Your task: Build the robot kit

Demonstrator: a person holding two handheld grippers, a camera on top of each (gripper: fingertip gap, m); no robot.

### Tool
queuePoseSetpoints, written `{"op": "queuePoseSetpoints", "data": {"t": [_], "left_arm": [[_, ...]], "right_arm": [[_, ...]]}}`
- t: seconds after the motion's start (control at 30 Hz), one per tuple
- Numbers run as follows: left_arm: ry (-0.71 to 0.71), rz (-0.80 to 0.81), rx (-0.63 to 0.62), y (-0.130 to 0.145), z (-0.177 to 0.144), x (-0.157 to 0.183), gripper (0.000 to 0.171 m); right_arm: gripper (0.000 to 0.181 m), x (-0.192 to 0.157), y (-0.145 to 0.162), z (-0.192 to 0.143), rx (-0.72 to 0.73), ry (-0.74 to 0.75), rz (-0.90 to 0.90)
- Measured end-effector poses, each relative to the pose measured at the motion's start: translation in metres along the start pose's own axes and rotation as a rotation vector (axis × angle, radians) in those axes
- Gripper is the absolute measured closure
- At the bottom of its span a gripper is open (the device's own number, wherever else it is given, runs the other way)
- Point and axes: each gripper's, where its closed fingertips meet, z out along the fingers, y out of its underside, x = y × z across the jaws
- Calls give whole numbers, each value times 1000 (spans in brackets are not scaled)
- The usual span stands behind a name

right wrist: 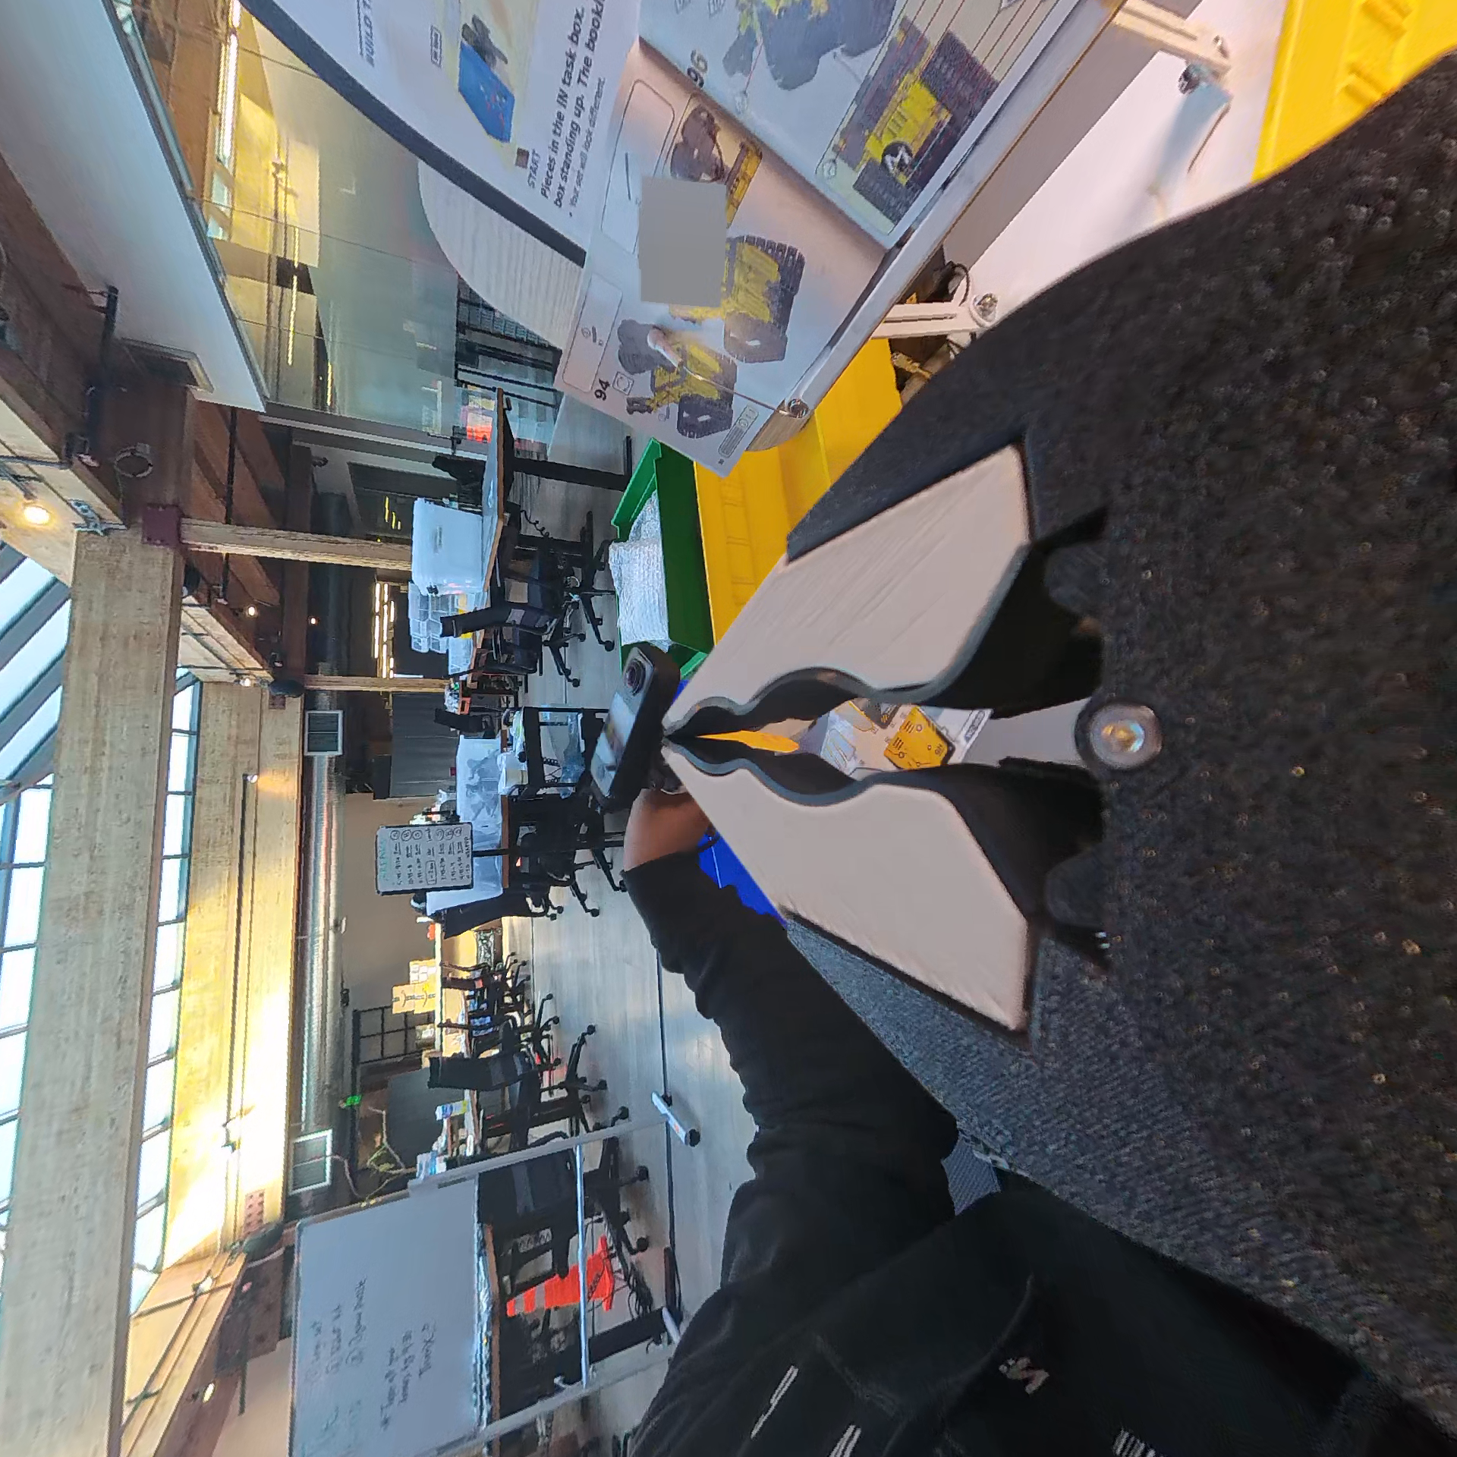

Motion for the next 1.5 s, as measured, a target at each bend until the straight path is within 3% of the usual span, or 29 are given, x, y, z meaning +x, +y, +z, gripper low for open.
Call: {"op": "queuePoseSetpoints", "data": {"t": [0.07,0.13,0.2,0.3,0.37,0.43,0.57,0.77,1.27,1.5], "left_arm": [[-77,-19,-11,4,-7,-13,141],[-154,-9,67,-9,-24,-22,134],[-120,48,316,-51,-54,-4,134],[117,230,806,-119,-126,69,135],[301,382,1111,-140,-179,124,135],[435,495,1272,-145,-207,166,134],[577,568,1317,-154,-208,215,130],[746,525,1395,-160,-222,246,148],[668,633,1383,-154,-215,259,171],[385,722,1340,-159,-199,248,171]], "right_arm": [[181,2,4,2,-14,8,-5],[181,2,8,4,-25,11,-8],[181,3,12,7,-35,12,-20],[181,3,21,11,-60,23,-87],[181,-1,24,14,-65,9,-131],[181,-9,23,15,-48,-25,-147],[181,-23,14,16,21,-112,-91],[181,-38,13,15,62,-221,-39],[181,-45,21,16,42,-267,-65],[181,-45,39,8,-119,-250,-188]]}}
